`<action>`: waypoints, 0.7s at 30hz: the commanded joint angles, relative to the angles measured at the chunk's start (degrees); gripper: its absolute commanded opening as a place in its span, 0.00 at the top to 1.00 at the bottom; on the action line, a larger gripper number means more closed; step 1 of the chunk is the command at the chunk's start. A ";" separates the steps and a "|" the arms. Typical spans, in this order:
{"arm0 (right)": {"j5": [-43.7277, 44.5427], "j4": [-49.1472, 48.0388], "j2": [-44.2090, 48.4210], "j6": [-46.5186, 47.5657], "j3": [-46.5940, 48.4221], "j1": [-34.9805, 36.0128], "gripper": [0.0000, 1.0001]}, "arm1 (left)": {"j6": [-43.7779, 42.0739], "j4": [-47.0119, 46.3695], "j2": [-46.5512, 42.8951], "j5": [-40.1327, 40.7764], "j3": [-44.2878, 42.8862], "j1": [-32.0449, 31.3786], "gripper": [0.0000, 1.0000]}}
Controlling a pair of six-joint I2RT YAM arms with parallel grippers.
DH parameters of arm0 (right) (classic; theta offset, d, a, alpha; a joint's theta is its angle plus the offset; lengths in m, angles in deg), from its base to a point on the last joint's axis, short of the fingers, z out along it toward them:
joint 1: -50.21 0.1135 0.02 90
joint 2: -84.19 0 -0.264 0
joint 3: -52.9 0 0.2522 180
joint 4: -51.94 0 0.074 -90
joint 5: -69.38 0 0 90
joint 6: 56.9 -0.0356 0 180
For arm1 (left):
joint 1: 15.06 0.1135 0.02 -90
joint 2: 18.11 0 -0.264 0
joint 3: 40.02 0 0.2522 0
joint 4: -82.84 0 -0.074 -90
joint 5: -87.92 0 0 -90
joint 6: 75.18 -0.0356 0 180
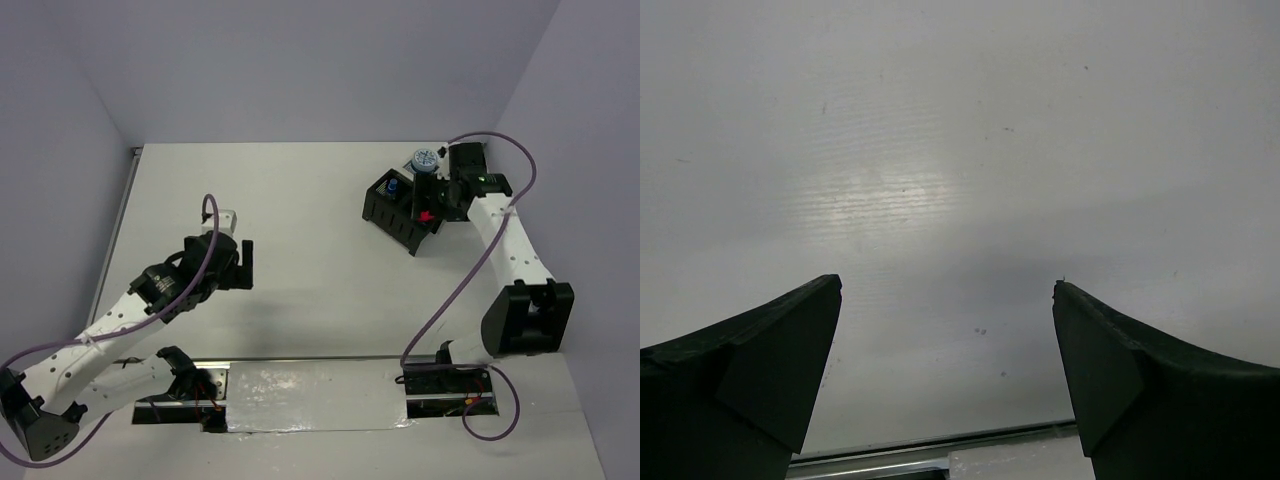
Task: Sort the stationery into containers
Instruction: Reset both arms
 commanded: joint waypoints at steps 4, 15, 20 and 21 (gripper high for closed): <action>-2.85 -5.19 15.75 -3.49 -1.88 4.12 0.00 | 4.92 2.80 -1.91 8.81 -2.38 4.49 0.01; 7.42 -1.98 50.05 -6.40 -9.54 11.77 0.00 | 8.20 14.94 -9.73 31.94 -13.20 4.67 0.01; 11.99 8.74 56.46 -5.61 -9.54 11.77 0.00 | 3.08 14.58 -17.81 26.42 -16.80 4.67 0.01; 12.34 9.99 57.43 -5.52 -9.98 11.77 0.00 | 3.17 16.06 -19.21 26.06 -17.32 4.67 0.01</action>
